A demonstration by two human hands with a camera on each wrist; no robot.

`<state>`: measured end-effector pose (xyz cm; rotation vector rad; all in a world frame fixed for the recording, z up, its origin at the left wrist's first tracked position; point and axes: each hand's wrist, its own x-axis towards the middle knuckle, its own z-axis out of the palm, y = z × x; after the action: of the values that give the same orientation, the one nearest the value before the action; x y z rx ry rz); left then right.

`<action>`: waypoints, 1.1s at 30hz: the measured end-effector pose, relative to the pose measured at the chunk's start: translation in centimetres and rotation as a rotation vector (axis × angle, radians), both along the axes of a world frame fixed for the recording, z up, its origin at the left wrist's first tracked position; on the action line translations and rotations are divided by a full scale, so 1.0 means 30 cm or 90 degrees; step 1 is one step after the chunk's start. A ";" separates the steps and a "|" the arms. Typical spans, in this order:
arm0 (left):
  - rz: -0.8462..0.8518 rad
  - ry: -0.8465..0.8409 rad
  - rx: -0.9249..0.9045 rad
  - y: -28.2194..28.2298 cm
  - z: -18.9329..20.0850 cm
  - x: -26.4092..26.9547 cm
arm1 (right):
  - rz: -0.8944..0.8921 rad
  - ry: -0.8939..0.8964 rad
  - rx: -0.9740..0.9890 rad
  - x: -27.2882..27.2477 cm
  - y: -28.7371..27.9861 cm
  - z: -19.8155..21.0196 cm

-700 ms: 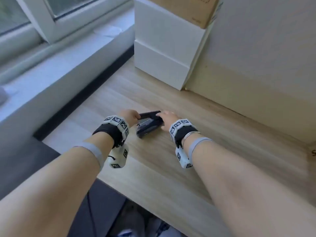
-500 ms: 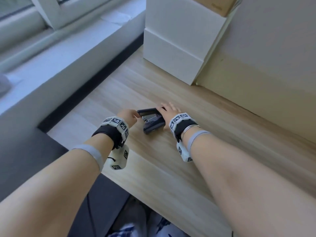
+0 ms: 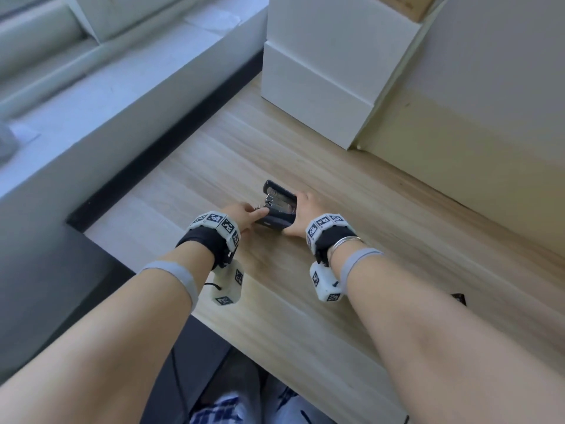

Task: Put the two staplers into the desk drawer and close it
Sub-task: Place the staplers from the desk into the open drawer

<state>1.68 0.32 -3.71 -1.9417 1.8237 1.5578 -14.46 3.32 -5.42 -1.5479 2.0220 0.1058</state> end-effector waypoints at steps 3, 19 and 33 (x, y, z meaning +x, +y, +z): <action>0.130 0.112 0.013 0.014 0.036 -0.050 | -0.083 -0.075 -0.016 0.010 0.040 0.023; 0.037 -0.034 -0.209 0.114 0.134 -0.081 | -0.030 -0.194 0.018 0.010 0.242 0.062; -0.147 -0.124 -0.215 0.217 0.227 0.297 | -0.040 0.028 0.031 0.270 0.303 -0.059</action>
<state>10.58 6.82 3.11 -1.8383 2.2399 1.0089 -6.35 12.41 -7.19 -1.4621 2.0849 0.1639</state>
